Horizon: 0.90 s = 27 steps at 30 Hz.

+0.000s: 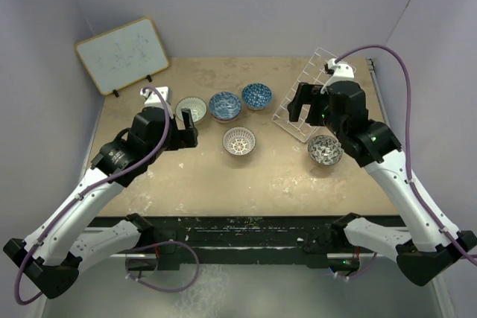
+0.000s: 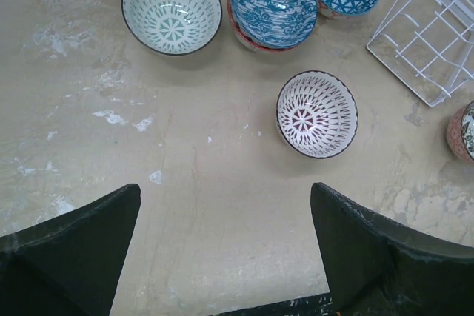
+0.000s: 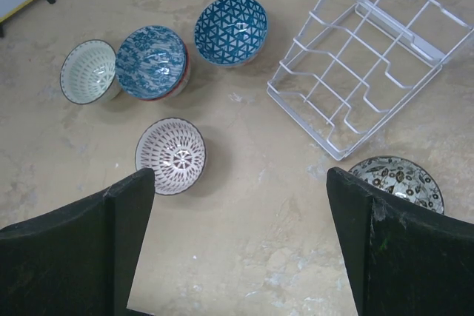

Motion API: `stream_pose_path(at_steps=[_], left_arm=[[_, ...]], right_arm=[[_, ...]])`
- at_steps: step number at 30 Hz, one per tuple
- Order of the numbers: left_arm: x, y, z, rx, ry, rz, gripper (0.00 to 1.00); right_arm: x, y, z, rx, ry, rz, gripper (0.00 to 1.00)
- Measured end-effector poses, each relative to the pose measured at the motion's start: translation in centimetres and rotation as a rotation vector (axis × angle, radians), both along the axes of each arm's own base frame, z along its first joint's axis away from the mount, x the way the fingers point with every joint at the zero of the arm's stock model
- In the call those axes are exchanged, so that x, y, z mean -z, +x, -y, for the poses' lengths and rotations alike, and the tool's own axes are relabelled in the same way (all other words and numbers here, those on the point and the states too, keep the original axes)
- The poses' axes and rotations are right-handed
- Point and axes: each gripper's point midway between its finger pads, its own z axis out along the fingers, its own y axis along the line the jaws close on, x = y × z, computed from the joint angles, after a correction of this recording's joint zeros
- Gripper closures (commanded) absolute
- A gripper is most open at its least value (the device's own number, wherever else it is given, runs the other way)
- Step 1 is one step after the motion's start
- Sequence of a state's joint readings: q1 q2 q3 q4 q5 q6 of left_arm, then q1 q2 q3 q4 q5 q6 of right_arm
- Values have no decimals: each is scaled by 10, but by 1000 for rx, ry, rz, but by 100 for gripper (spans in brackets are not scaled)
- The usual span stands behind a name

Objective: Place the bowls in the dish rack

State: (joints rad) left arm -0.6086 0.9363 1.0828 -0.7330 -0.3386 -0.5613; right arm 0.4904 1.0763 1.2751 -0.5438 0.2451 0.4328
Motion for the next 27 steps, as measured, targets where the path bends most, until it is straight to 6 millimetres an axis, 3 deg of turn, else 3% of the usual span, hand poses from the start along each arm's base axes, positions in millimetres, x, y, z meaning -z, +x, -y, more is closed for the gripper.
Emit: stream_pose_path(at_steps=[6, 12, 17, 20, 24, 27], left_arm=[[-10, 2, 9, 72, -7, 58, 1], [-10, -3, 34, 268, -27, 140, 1], [5, 14, 67, 383, -25, 98, 1], [32, 26, 93, 442, 8, 43, 1], [61, 20, 129, 536, 72, -1, 2], [67, 24, 151, 574, 79, 3, 6]], right_arm=[[-2, -10, 5, 3, 1, -6, 0], [0, -17, 15, 33, -19, -18, 0], [8, -21, 20, 46, -33, -52, 0], [8, -17, 30, 79, -28, -57, 0], [7, -8, 50, 139, -16, -62, 0], [-4, 4, 53, 150, -1, -49, 0]])
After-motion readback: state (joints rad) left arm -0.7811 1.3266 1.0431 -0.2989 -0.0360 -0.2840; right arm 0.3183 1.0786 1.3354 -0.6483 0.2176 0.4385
